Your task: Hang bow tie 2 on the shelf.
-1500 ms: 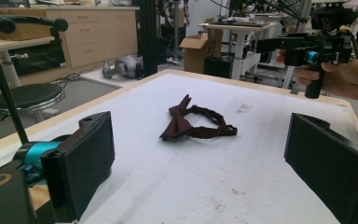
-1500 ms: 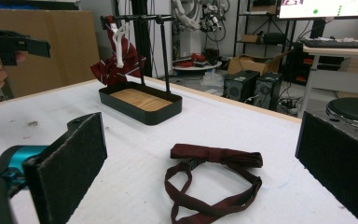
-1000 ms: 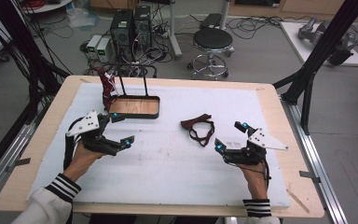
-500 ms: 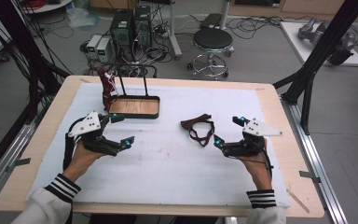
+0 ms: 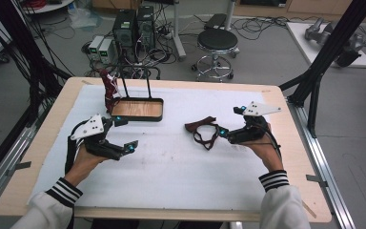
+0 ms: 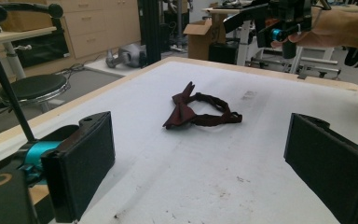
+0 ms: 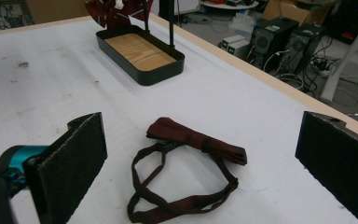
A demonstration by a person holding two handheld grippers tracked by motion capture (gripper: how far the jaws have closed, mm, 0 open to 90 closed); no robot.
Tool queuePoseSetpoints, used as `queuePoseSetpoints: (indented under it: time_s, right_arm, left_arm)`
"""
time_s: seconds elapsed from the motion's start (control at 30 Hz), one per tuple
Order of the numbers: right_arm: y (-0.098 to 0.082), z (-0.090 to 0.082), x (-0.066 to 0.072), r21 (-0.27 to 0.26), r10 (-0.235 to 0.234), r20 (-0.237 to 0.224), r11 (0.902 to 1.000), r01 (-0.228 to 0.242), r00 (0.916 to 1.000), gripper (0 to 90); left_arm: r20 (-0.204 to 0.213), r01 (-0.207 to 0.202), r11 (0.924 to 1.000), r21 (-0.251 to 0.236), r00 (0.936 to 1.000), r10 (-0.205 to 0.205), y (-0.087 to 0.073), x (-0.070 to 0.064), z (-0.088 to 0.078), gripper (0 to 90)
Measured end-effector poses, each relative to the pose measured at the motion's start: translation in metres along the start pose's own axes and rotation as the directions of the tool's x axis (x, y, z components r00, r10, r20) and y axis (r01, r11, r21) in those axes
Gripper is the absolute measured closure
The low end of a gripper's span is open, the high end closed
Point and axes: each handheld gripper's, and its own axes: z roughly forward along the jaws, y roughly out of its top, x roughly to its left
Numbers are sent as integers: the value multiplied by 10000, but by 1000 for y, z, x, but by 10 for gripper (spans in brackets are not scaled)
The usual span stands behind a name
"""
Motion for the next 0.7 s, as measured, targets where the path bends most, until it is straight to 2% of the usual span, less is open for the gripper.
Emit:
queuePoseSetpoints:
  time_s: [0.23,0.33,0.43,0.47,0.5,0.6,0.7]
  right_arm:
    - [10,5,-14,474,-393,-347,9980,409,9986,20]
    - [14,8,-21,649,-540,-720,9962,587,9959,36]
    - [19,13,-25,965,-710,-933,9921,800,9931,36]
    - [20,14,-27,905,-769,-958,9922,856,9924,37]
    - [20,16,-29,973,-691,-1073,9921,797,9918,37]
    - [24,22,-33,1499,-973,-1085,9822,1131,9893,37]
    - [30,27,-37,1705,-1042,-1227,9775,1244,9870,37]
  left_arm:
    - [120,81,9999,69,9999,-82,-1,0,2,90]
    - [176,82,10000,56,9998,-83,-1,0,4,90]
    - [259,119,9999,2,9996,-119,-2,0,4,90]
    - [283,132,9999,-44,9995,-130,-2,0,4,90]
    - [298,146,9999,-59,9995,-144,-2,0,5,90]
    - [265,149,9999,-2,9995,-149,-2,0,5,90]
    - [234,123,9999,39,9996,-123,-2,1,5,90]
